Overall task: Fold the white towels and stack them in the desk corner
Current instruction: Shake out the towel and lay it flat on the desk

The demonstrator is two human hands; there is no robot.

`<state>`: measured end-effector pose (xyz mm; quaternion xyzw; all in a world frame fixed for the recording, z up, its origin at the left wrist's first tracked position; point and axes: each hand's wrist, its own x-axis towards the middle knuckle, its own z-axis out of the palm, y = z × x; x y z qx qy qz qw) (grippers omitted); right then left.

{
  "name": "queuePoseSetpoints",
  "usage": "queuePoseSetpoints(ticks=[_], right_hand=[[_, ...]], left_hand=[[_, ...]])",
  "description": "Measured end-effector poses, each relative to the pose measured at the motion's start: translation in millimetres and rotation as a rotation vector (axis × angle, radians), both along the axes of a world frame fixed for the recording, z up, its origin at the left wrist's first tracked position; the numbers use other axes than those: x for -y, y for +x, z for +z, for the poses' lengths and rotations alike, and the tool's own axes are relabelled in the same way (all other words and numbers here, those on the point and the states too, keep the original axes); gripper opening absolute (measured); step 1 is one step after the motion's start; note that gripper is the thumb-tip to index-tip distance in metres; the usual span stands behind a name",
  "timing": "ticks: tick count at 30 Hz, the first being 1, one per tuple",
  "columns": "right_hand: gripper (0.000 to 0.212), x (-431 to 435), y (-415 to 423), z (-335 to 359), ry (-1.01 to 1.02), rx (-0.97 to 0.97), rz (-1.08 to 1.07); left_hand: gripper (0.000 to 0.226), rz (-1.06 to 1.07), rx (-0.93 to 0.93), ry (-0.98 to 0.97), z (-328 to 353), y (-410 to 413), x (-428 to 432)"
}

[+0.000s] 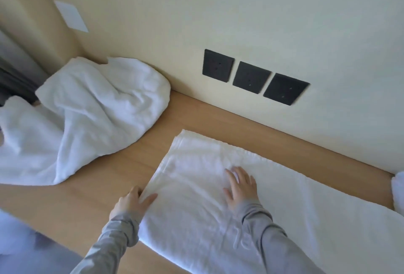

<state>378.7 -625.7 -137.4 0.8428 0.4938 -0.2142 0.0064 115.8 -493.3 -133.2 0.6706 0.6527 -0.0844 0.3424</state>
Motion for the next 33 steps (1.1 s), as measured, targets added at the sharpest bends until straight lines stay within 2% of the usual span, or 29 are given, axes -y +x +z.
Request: queuePoseSetpoints(ticks=[5,13,16,20,25,33], right_hand=[[0.046,-88.5,4.5,3.1,0.143,0.002,0.027],[0.041,-192.4,0.0,-3.1,0.051,-0.329,-0.083],[0.032,-208.0,-2.0,-6.6,0.070,-0.271,-0.085],[0.021,-218.3,-2.4,-11.5,0.062,-0.287,-0.096],[0.024,-228.7,2.6,-12.1,-0.012,-0.292,-0.114],[0.029,-228.4,10.6,1.3,-0.062,-0.369,0.025]], left_hand=[[0.034,0.117,0.131,0.003,-7.1,-7.9,6.6],[0.028,0.150,0.186,-0.004,-17.9,-11.3,8.9],[0.027,0.150,0.193,-0.020,-17.6,-10.3,5.8],[0.028,0.176,0.207,-0.033,-19.1,-10.8,4.6],[0.026,0.170,0.220,-0.047,-23.5,-12.5,3.6],[0.023,0.158,0.217,-0.038,-27.7,-14.1,2.8]])
